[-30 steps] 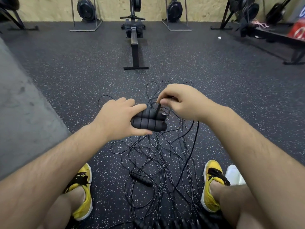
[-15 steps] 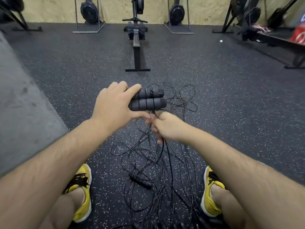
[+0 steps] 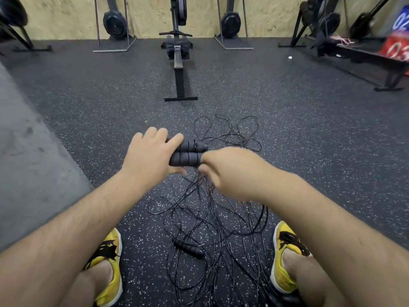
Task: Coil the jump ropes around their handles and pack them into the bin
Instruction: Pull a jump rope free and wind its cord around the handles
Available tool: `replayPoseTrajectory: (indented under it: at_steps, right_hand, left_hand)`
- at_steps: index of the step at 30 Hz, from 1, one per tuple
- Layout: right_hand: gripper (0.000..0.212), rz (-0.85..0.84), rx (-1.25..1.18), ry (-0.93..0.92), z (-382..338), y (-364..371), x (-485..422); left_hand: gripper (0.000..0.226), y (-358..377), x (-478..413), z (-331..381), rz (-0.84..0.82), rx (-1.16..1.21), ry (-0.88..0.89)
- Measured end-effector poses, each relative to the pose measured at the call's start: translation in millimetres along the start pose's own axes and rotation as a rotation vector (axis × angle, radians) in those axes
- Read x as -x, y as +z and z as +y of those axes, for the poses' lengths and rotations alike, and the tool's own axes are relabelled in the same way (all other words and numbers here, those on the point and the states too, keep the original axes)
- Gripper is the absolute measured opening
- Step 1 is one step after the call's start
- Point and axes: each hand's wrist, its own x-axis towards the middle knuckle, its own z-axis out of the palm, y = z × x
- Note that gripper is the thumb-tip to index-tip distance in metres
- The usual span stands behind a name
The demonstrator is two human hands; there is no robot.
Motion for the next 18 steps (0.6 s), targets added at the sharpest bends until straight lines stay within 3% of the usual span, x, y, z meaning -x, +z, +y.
replayPoseTrajectory:
  at_steps: [3, 7, 14, 15, 18]
  right_hand:
    - [0.017, 0.185, -0.019, 0.045, 31, -2, -13]
    - [0.008, 0.190, -0.304, 0.077, 71, 11, -26]
    - [0.016, 0.200, -0.767, 0.062, 76, 40, -35]
    - [0.011, 0.170, -0.801, 0.061, 74, 40, -34]
    - [0.028, 0.085, -0.721, 0.086, 58, 40, -31]
  left_hand:
    - [0.088, -6, 4, 8, 0.051, -0.006, 0.136]
    - [0.086, -15, 6, 15, 0.079, 0.120, 0.264]
    - [0.076, -34, 13, 13, -0.097, 0.518, 0.229]
    - [0.077, -36, 14, 11, -0.121, 0.574, 0.221]
    - [0.086, -35, 16, 5, -0.143, 0.700, 0.178]
